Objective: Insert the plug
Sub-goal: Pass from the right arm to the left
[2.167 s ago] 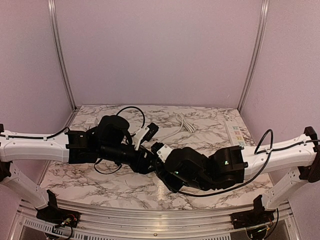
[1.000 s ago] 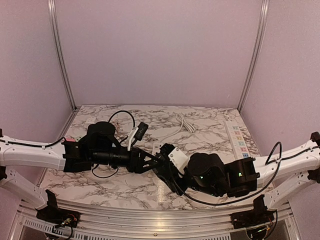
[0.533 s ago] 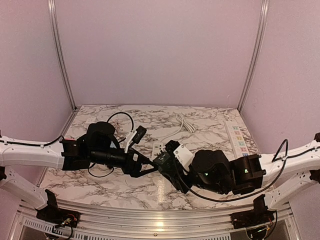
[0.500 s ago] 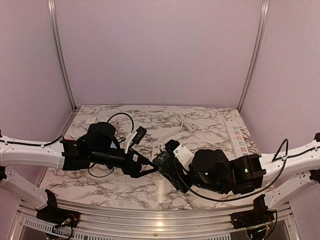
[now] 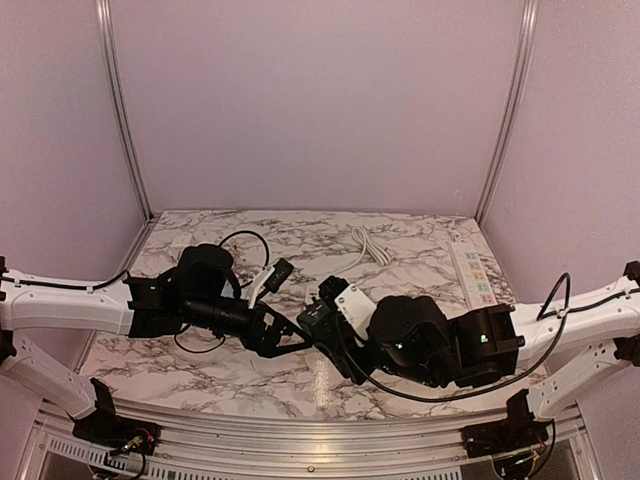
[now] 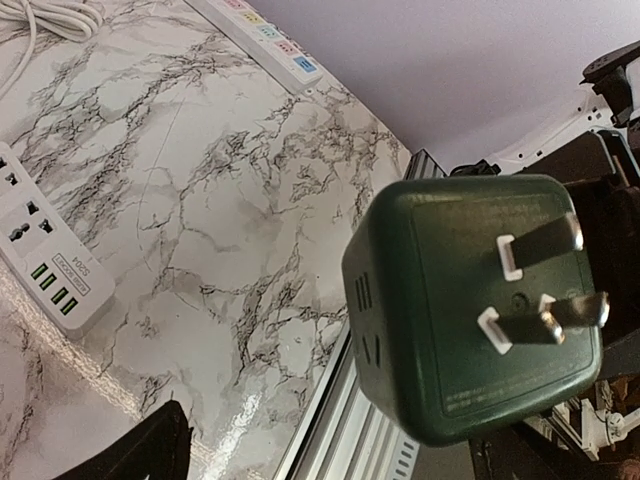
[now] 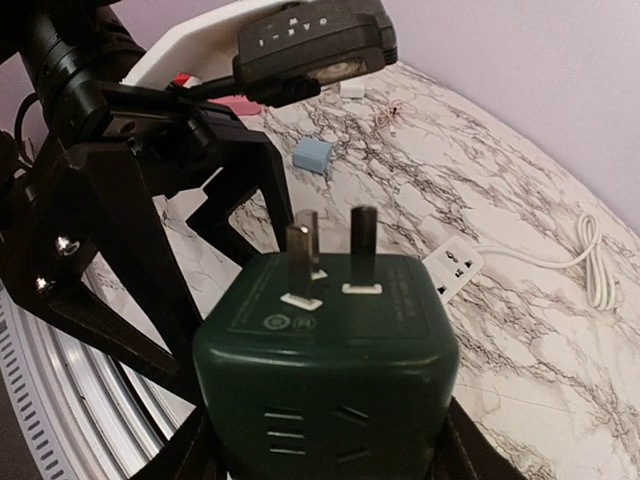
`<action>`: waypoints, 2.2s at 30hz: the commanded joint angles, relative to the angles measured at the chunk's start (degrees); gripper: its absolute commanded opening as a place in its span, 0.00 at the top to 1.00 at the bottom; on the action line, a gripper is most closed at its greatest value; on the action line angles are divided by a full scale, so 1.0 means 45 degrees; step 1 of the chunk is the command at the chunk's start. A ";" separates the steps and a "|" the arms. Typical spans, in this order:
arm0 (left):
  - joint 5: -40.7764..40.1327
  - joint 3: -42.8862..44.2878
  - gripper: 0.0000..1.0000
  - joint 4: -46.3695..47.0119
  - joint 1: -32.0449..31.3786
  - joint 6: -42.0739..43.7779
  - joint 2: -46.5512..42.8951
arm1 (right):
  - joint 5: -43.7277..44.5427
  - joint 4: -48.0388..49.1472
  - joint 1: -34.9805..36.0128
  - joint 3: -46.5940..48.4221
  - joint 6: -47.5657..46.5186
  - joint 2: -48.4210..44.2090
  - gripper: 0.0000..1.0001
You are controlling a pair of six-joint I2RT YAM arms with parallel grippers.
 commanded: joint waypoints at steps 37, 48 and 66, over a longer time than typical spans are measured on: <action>0.1164 0.0978 0.36 -0.0152 -0.0052 -0.0126 0.0231 | 0.0926 -0.0543 0.0944 0.1744 0.0030 0.1511 0.87; 0.1279 0.0490 0.82 0.0413 -0.0043 -0.0143 -0.0345 | 0.1172 -0.0900 0.0947 0.2128 0.0354 0.1155 0.51; 0.0375 -0.0607 1.00 0.1507 0.0248 0.0079 -0.2497 | 0.1835 -0.2534 0.0952 0.2333 0.3050 -0.0713 0.02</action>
